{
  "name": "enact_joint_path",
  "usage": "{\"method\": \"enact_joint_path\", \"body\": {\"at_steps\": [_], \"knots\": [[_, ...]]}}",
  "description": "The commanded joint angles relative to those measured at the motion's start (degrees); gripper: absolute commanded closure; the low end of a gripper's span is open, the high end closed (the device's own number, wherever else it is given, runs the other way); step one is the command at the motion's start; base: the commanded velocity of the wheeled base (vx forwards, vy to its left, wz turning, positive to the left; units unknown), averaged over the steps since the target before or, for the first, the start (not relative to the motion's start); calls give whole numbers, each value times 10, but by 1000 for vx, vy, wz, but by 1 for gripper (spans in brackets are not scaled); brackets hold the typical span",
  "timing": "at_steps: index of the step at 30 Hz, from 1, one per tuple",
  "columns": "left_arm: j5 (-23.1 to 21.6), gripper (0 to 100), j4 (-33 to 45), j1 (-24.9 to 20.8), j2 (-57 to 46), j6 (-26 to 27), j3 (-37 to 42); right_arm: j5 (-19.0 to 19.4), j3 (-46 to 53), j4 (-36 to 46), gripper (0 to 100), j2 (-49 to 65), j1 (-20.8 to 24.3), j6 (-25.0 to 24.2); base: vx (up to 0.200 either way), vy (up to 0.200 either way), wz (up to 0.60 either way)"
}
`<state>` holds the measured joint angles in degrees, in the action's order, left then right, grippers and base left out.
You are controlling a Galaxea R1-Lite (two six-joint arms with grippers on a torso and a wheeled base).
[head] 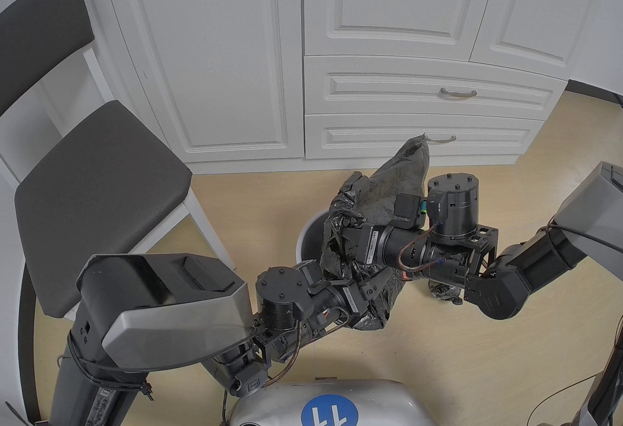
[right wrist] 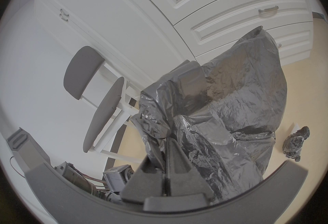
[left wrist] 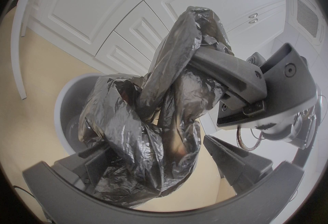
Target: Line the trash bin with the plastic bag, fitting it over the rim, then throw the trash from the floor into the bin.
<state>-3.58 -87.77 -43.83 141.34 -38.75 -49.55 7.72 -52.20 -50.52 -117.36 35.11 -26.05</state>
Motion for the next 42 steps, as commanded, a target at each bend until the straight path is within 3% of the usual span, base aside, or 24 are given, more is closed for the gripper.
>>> {"method": "enact_joint_path", "body": {"at_steps": [1,9,14,25,26,34,37,42], "knots": [[2,100,1,0,13,0,-15,0,1,0,100,-1,2,0,0,0,0],[5,100,1,3,17,-5,-37,-1,2,-1,100,-1,2,0,0,0,0],[30,100,1,4,18,-5,-47,-4,5,-5,100,4,-1,0,0,0,0],[26,100,1,8,12,-2,-25,-1,46,20,100,81,-27,50,0,0,0],[26,100,1,8,12,-2,-24,-1,43,27,0,84,-26,49,0,0,0],[26,100,1,9,11,0,-19,0,46,30,0,109,-40,50,0,0,0],[26,100,0,9,10,11,-18,2,47,30,0,129,-62,50,0,0,0],[24,100,0,-1,-18,76,35,23,17,31,0,131,-139,48,0,0,0]]}}
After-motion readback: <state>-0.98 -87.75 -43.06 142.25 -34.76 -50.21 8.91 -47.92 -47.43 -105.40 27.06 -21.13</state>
